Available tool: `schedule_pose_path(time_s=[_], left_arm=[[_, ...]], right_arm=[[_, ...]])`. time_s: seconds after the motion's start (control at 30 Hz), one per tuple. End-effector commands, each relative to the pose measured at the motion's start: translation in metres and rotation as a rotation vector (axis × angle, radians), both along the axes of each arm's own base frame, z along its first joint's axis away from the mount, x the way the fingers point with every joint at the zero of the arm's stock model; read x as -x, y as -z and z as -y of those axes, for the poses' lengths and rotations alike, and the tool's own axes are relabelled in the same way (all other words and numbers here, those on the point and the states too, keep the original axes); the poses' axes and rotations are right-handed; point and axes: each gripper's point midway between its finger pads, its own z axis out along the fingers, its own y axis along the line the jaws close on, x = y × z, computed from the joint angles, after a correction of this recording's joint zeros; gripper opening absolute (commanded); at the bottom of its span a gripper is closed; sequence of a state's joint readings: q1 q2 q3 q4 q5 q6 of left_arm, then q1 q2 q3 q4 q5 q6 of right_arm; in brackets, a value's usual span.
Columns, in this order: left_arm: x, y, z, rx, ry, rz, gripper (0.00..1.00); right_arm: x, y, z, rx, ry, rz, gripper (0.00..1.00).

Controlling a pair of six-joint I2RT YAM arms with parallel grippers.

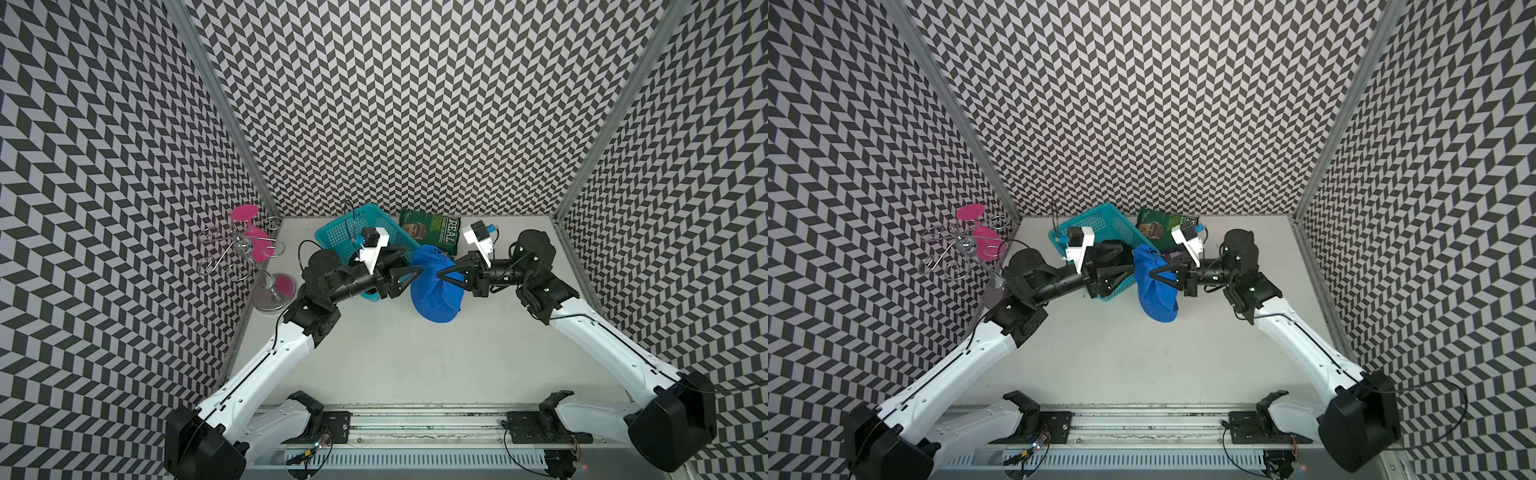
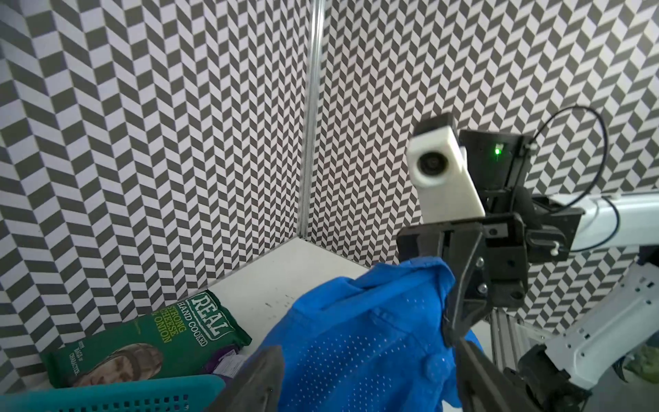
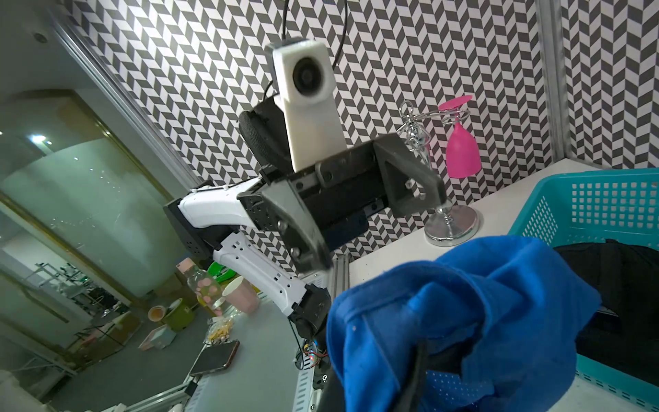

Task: Turn the baseball cap inside out
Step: Turn over the baseball cap.

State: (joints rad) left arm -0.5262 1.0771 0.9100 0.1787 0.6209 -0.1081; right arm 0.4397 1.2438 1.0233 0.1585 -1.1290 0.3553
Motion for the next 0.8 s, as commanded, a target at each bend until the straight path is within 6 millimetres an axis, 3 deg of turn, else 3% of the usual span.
schedule_pose_path(time_s=[0.0,0.23,0.53,0.7,0.77], left_arm=[[-0.001,0.010,0.013,-0.136,0.004,0.117,0.76],[0.006,0.004,0.035,-0.068,0.095,0.132,0.72],[0.012,0.009,0.044,-0.064,0.124,0.126,0.68],[0.010,0.011,0.050,-0.070,0.126,0.107,0.43],[0.006,0.012,0.049,-0.072,0.102,0.093,0.30]], right_arm=[[0.003,-0.022,0.001,-0.036,-0.030,0.041,0.02],[0.001,-0.025,0.001,-0.040,-0.020,0.029,0.02],[-0.004,-0.025,0.000,-0.034,0.000,0.016,0.04],[-0.006,-0.021,0.000,-0.024,0.004,-0.007,0.07],[-0.006,-0.021,0.001,-0.022,0.010,-0.017,0.13]])
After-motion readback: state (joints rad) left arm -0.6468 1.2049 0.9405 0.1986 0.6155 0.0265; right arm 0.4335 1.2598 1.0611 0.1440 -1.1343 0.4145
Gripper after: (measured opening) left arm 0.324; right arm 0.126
